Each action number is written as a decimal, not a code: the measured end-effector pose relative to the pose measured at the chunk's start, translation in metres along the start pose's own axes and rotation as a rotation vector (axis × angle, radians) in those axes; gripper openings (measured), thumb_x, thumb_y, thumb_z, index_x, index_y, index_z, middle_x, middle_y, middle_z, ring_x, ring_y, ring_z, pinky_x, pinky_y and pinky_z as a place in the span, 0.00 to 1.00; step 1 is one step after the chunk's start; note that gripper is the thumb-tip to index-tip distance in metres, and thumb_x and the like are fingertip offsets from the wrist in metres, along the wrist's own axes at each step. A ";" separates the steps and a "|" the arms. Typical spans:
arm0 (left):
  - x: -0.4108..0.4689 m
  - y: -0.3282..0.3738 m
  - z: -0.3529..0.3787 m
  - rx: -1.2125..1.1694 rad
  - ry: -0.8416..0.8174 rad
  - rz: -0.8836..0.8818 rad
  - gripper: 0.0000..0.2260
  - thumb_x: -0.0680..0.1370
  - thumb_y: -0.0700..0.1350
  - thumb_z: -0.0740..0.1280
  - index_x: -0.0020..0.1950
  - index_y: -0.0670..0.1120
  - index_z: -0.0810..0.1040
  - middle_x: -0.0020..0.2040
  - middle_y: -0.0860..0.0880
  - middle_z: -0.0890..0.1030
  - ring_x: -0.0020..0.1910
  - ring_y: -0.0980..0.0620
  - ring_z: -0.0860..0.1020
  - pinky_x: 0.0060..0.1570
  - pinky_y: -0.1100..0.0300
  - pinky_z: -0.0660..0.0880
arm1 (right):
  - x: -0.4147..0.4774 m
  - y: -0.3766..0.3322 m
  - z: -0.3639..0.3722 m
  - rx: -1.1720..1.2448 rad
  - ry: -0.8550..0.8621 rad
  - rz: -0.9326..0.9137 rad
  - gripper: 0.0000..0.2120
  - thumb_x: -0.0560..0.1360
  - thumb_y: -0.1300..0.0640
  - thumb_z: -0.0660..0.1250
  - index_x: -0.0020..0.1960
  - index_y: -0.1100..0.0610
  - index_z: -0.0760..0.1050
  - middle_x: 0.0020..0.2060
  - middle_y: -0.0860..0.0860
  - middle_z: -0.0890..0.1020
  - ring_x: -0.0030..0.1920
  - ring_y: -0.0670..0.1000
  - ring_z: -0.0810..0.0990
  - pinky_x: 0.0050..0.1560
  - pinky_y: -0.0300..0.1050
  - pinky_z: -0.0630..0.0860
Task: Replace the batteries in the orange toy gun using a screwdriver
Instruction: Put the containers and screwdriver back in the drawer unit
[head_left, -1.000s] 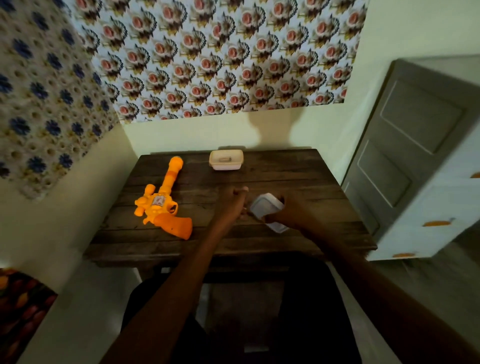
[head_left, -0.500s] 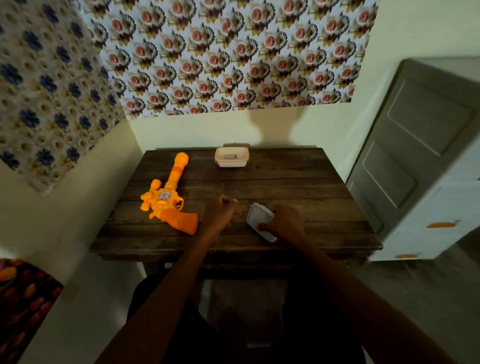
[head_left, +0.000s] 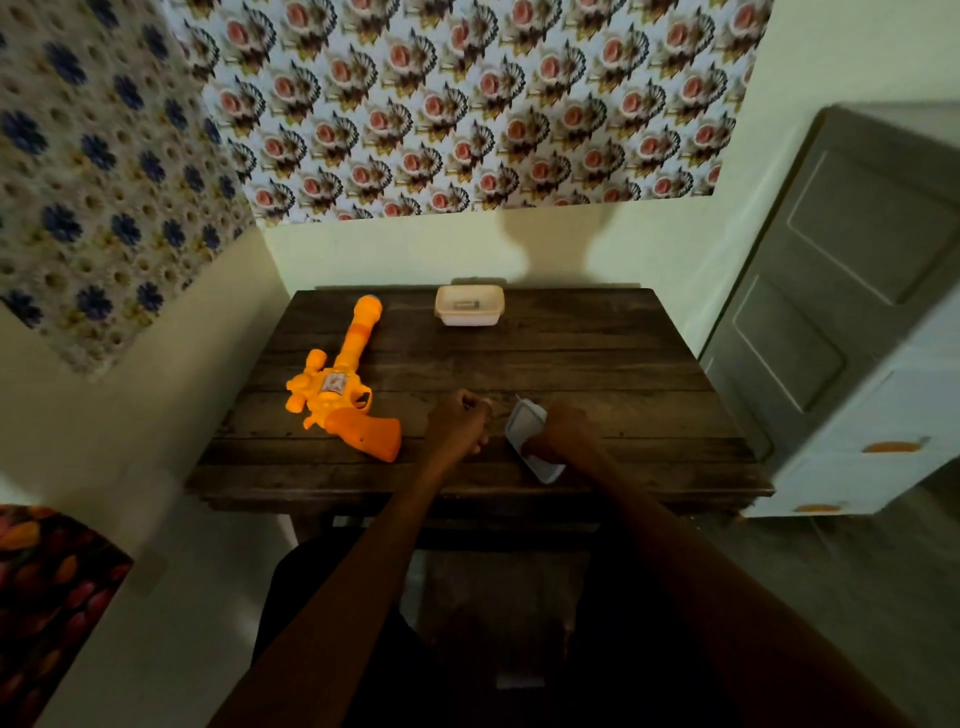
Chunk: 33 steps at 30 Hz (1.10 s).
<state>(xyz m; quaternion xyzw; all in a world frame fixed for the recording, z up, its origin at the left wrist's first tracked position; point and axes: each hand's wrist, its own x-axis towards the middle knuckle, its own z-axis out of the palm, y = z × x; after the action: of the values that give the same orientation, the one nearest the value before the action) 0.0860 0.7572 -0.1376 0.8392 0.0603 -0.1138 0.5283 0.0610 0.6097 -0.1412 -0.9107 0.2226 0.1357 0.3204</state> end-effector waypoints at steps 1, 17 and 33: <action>0.001 0.000 -0.001 -0.004 0.000 -0.002 0.07 0.79 0.48 0.63 0.51 0.46 0.75 0.40 0.46 0.82 0.34 0.52 0.79 0.34 0.58 0.76 | 0.000 -0.001 0.001 -0.006 0.001 0.013 0.32 0.68 0.52 0.76 0.67 0.59 0.67 0.62 0.57 0.76 0.60 0.55 0.76 0.46 0.44 0.71; 0.036 0.011 -0.026 -0.052 0.052 0.064 0.04 0.77 0.46 0.66 0.43 0.50 0.74 0.42 0.46 0.80 0.38 0.50 0.78 0.37 0.57 0.75 | 0.019 -0.013 -0.019 0.701 -0.078 -0.017 0.28 0.68 0.59 0.75 0.66 0.57 0.71 0.60 0.56 0.78 0.56 0.56 0.78 0.57 0.53 0.76; 0.304 0.101 -0.026 1.146 -0.342 0.499 0.52 0.62 0.61 0.78 0.77 0.51 0.54 0.75 0.47 0.63 0.71 0.45 0.65 0.67 0.53 0.65 | 0.217 -0.058 -0.052 0.967 -0.066 -0.004 0.11 0.67 0.54 0.76 0.45 0.48 0.75 0.45 0.50 0.81 0.47 0.52 0.80 0.43 0.49 0.77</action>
<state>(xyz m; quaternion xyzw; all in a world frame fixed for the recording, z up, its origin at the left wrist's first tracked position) 0.4059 0.7312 -0.1155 0.9470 -0.2919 -0.1335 0.0096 0.2825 0.5476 -0.1564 -0.6530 0.2482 0.0452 0.7141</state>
